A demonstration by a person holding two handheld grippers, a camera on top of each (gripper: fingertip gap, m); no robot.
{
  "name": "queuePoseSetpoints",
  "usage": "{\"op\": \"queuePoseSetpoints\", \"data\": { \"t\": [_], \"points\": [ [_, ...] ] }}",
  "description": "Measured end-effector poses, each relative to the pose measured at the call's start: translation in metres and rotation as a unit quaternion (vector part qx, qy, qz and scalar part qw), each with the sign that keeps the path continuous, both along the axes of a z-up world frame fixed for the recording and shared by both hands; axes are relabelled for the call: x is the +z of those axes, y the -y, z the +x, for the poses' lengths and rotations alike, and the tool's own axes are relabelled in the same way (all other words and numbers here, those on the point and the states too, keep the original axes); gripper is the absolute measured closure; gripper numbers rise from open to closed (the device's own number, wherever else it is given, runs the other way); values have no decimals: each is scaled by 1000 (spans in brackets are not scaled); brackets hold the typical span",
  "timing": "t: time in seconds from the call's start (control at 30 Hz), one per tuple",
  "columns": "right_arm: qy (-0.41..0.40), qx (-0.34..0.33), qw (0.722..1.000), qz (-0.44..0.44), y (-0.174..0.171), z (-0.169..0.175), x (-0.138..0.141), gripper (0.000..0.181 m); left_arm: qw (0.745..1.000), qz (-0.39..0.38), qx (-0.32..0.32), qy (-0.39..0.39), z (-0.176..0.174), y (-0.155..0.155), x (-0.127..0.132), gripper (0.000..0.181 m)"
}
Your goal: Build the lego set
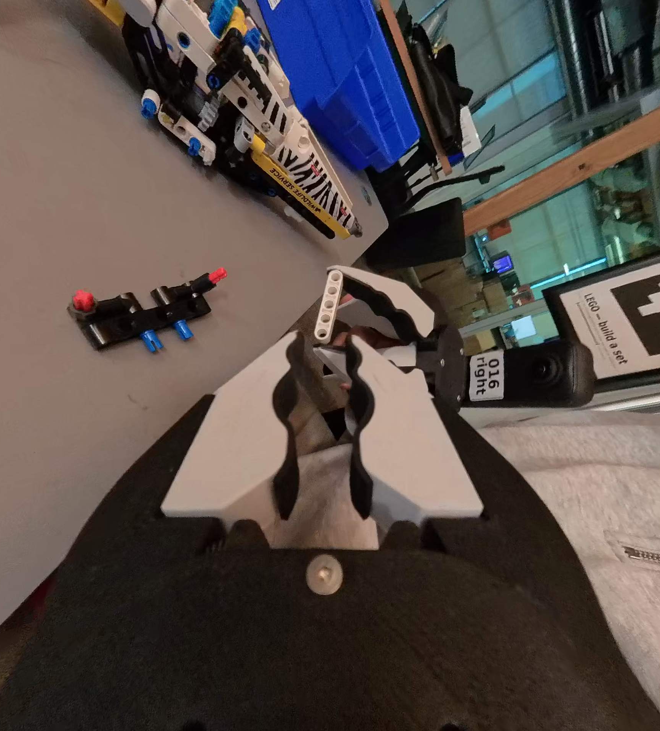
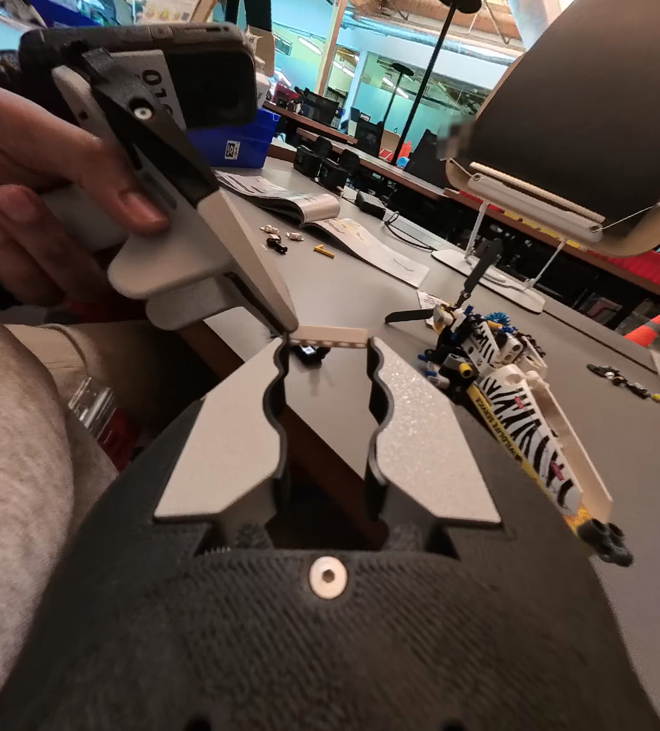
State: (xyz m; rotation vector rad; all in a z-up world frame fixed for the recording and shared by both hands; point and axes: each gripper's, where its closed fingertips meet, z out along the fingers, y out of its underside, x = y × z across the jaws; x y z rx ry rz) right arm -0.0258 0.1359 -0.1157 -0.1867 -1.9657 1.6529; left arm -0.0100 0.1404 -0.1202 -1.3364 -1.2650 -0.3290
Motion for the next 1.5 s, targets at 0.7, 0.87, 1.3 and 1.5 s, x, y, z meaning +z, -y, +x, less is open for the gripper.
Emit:
{"op": "queuePoseSetpoints", "data": {
  "t": [0.7, 0.87, 1.3, 1.5],
  "points": [
    [124, 57, 990, 29, 23, 13, -26, 144, 927, -342, 12, -152, -38, 76, -24, 125],
    [155, 65, 982, 84, 34, 15, -43, 144, 938, -323, 7, -122, -38, 71, -29, 142],
    [213, 51, 956, 194, 44, 8, -48, 144, 963, -256, -26, -82, -6, 58, -28, 146],
    [226, 42, 948, 220, 35, -2, -48, 144, 969, -226, -38, -88, -1, 60, -29, 148]
  ]
}}
